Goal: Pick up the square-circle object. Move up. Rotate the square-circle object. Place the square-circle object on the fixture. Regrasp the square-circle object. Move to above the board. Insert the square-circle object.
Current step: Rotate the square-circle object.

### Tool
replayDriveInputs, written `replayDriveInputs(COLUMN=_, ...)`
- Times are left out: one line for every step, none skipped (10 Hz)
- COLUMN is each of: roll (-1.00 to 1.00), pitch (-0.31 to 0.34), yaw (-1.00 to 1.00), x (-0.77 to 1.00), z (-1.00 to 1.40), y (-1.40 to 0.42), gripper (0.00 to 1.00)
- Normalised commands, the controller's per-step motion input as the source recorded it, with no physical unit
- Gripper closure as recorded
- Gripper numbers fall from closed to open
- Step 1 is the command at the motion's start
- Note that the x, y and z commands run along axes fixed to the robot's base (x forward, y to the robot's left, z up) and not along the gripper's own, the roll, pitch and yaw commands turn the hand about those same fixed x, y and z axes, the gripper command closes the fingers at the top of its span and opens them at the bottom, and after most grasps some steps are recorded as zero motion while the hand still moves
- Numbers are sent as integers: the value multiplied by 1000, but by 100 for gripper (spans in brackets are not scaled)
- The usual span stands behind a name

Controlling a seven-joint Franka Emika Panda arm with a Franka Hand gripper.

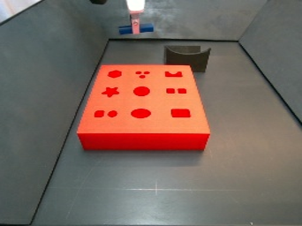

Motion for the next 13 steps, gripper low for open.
replayDriveInputs(roll=-7, pitch=-5, yaw=-1000, x=4, z=4, y=16, gripper=100)
replayDriveInputs(roll=-8, pitch=-5, yaw=-1000, x=4, z=4, y=16, gripper=100)
replayDriveInputs(roll=-8, pitch=-5, yaw=-1000, x=4, z=4, y=16, gripper=100)
replayDriveInputs(roll=-8, pitch=-5, yaw=-1000, x=4, z=4, y=16, gripper=100)
replayDriveInputs(roll=-9, pitch=-6, yaw=-1000, x=4, z=4, y=16, gripper=100)
replayDriveInputs(roll=-9, pitch=-6, yaw=-1000, x=4, z=4, y=16, gripper=100)
replayDriveInputs(roll=-10, pitch=-6, yaw=-1000, x=4, z=4, y=16, gripper=100)
replayDriveInputs(roll=-10, pitch=-7, yaw=-1000, x=4, z=4, y=16, gripper=100)
replayDriveInputs(roll=-11, pitch=-7, yaw=-1000, x=4, z=4, y=16, gripper=100)
replayDriveInputs(roll=-11, pitch=-7, yaw=-1000, x=4, z=4, y=16, gripper=100)
replayDriveInputs(roll=-12, pitch=-8, yaw=-1000, x=4, z=4, y=16, gripper=100)
replayDriveInputs(roll=-13, pitch=-8, yaw=-1000, x=4, z=4, y=16, gripper=100)
replayDriveInputs(roll=-14, pitch=-9, yaw=-1000, x=4, z=4, y=16, gripper=100)
